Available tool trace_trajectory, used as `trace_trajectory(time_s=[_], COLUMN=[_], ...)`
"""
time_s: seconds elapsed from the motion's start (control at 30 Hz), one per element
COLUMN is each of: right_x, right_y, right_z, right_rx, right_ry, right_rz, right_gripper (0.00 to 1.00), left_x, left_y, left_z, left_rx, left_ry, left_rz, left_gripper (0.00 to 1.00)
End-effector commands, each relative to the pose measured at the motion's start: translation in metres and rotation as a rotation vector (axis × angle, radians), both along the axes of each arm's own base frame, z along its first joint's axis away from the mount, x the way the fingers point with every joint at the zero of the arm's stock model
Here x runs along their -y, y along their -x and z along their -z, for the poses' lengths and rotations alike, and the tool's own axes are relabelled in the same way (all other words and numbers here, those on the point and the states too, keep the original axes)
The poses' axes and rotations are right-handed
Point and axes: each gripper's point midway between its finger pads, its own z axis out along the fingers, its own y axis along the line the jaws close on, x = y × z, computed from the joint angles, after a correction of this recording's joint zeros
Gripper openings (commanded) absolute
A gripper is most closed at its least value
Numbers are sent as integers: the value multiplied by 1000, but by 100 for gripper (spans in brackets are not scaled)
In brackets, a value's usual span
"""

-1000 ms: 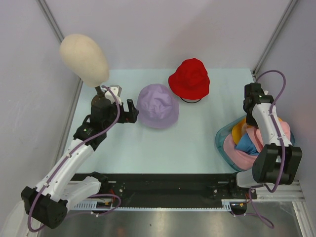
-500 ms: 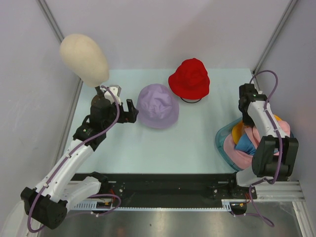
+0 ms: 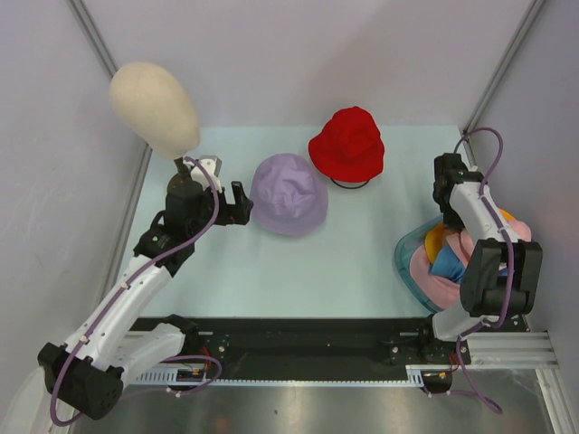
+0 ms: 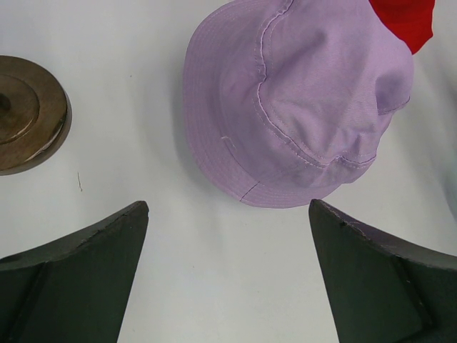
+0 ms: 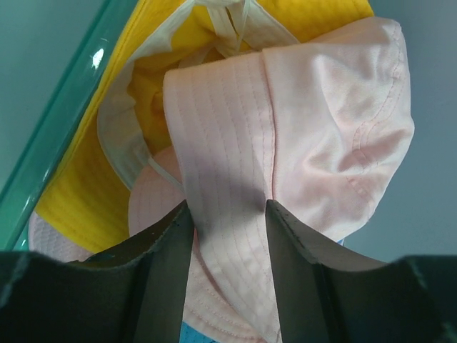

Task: Stack the hats

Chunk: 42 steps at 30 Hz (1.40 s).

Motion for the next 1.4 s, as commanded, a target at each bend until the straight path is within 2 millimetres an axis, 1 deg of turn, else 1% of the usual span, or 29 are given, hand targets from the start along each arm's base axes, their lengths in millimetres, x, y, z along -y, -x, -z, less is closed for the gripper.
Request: trace_trajectory(time_s=[0.0, 0.07, 0.13, 0.17, 0.2, 0.23, 0.27, 0.3, 0.33, 0.37, 0.47, 0.5, 0.57, 0.6, 0.67, 0.7, 0.77, 0.8, 0.83, 0.9, 0.93, 0.97, 1.0, 1.03, 1.1, 1.2, 1.23, 1.27, 1.37], right_x=[9, 12, 15, 15, 16, 16, 14, 13, 12, 11, 7, 4, 0, -15, -30, -48, -67, -87, -98, -124, -143, -158, -167, -186, -203, -236, -243, -258, -276], right_y=[-9, -9, -10, -10, -10, -11, -15, -18, -21, -28, -35, -45, -47, -57, -61, -69, -76, -81, -85, -97, -100, -109, -112, -120, -127, -139, -142, -146, -153], right_z=[-5, -6, -8, -10, -12, -16, -27, -35, -44, -64, -102, -131, -163, -192, -212, -231, -247, -254, -268, -280, -282, -287, -287, -284, -279, -273, -275, -270, -267], right_rx=[12, 8, 15, 19, 20, 29, 55, 72, 88, 127, 182, 252, 294, 373, 410, 470, 525, 556, 608, 684, 707, 747, 759, 771, 766, 779, 792, 785, 783], right_ry=[60, 66, 65, 66, 70, 70, 67, 68, 71, 76, 81, 88, 117, 116, 111, 95, 78, 54, 26, -39, -72, -108, -111, -123, -128, -166, -161, -167, -164], right_rz=[5, 12, 19, 19, 20, 22, 14, 10, 5, -2, -21, -31, -49, -87, -129, -175, -224, -272, -299, -364, -411, -453, -472, -512, -561, -621, -637, -665, -692], right_gripper=[50, 50, 44, 40, 29, 22, 16, 7, 2, 0, 0, 0, 0, 0, 0, 0, 0, 0, 0, 0, 0, 0, 0, 0, 0, 0, 0, 0, 0], left_x=[0, -1, -1, -1, -1, -1, -1, -1, -1, -1, 1, 2, 4, 5, 9, 10, 14, 15, 20, 25, 28, 37, 41, 46, 56, 63, 64, 64, 63], left_y=[-3, -3, -3, -3, -3, -4, -4, -5, -5, -6, -8, -9, -10, -11, -13, -15, -17, -18, -17, -18, -19, -16, -17, -16, -15, -14, -14, -14, -12], left_z=[-23, -24, -23, -23, -23, -24, -24, -25, -26, -27, -30, -32, -36, -40, -45, -50, -55, -64, -68, -80, -84, -91, -98, -103, -114, -125, -125, -125, -125], left_rx=[68, 70, 69, 70, 68, 72, 71, 73, 75, 78, 80, 85, 89, 99, 104, 113, 119, 136, 139, 158, 165, 179, 184, 188, 190, 188, 182, 177, 161], left_ry=[10, 8, 7, 7, 6, 8, 6, 4, 3, 4, 4, 8, 12, 18, 25, 31, 39, 46, 54, 71, 83, 109, 131, 150, 203, 252, 257, 261, 273], left_rz=[0, -3, -4, -5, -5, -7, -6, -5, -5, -5, 0, 5, 10, 15, 26, 30, 45, 49, 74, 96, 106, 155, 167, 185, 223, 243, 243, 241, 229], left_gripper=[100, 100, 100, 100, 100, 100, 100, 100, 100, 100, 100, 100, 100, 100, 100, 100, 100, 100, 100, 100, 100, 100, 100, 100, 100, 100, 100, 100, 100])
